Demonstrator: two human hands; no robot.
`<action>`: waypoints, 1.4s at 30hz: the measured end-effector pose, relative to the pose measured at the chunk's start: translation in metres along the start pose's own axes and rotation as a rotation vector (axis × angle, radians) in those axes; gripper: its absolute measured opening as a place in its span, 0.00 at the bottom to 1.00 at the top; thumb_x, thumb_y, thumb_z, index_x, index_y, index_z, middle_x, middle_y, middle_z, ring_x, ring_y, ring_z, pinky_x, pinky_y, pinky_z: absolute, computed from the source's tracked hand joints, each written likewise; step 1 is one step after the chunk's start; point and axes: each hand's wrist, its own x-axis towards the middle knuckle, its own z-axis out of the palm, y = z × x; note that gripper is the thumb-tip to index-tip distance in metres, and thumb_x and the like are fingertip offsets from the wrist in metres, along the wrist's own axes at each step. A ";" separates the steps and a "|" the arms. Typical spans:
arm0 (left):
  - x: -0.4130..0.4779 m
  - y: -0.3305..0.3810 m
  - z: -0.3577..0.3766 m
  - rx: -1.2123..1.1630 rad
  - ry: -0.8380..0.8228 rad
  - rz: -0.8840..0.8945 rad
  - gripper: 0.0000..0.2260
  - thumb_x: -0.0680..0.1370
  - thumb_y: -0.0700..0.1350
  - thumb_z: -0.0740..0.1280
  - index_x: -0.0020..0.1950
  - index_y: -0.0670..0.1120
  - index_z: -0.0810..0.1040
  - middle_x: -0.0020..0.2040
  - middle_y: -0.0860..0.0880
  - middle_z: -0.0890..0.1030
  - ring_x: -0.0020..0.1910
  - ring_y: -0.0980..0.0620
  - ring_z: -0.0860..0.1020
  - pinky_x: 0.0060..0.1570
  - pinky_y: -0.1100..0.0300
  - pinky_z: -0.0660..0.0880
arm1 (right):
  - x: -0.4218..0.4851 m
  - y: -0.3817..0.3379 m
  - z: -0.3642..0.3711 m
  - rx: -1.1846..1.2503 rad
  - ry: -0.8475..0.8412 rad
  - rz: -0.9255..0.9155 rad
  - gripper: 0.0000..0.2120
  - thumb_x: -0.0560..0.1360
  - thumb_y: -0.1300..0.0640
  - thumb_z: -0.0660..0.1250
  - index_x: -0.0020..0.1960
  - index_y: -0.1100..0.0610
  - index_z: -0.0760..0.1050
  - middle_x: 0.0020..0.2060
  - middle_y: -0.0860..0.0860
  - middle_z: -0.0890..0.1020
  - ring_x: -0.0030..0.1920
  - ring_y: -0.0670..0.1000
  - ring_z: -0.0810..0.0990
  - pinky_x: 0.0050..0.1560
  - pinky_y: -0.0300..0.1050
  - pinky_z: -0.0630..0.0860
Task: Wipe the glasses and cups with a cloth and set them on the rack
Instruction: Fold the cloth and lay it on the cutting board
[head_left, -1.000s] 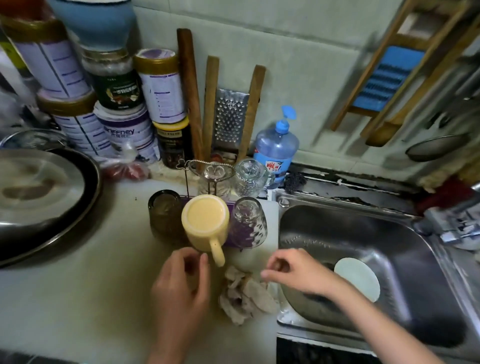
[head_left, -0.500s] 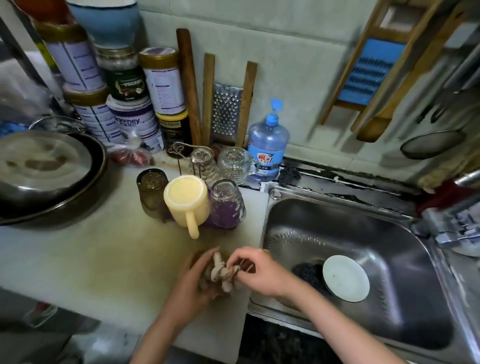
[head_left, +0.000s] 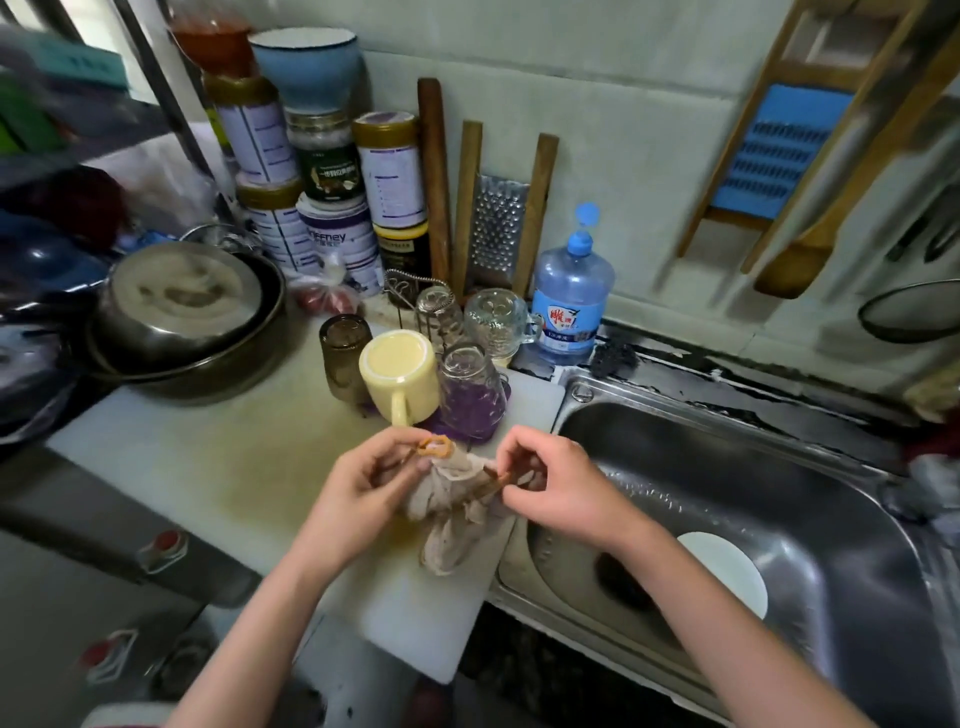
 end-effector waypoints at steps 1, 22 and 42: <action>0.000 0.002 0.000 0.009 0.010 0.021 0.06 0.74 0.39 0.67 0.51 0.45 0.80 0.42 0.57 0.85 0.43 0.63 0.80 0.46 0.70 0.75 | 0.000 -0.001 -0.002 -0.019 0.015 -0.009 0.13 0.67 0.69 0.68 0.38 0.51 0.73 0.32 0.43 0.76 0.33 0.36 0.75 0.38 0.28 0.68; 0.037 0.050 -0.061 0.185 -0.135 0.233 0.05 0.74 0.46 0.68 0.47 0.56 0.80 0.43 0.58 0.83 0.44 0.63 0.79 0.46 0.69 0.74 | 0.029 -0.030 0.026 0.480 -0.109 0.277 0.36 0.53 0.26 0.73 0.43 0.57 0.81 0.37 0.50 0.84 0.38 0.45 0.80 0.41 0.37 0.75; 0.053 -0.067 -0.215 0.527 -0.227 0.117 0.04 0.77 0.47 0.66 0.49 0.53 0.79 0.40 0.59 0.82 0.40 0.59 0.79 0.41 0.58 0.77 | 0.121 -0.046 0.153 -0.301 0.195 0.152 0.03 0.74 0.58 0.70 0.46 0.52 0.76 0.37 0.49 0.80 0.41 0.50 0.77 0.43 0.40 0.70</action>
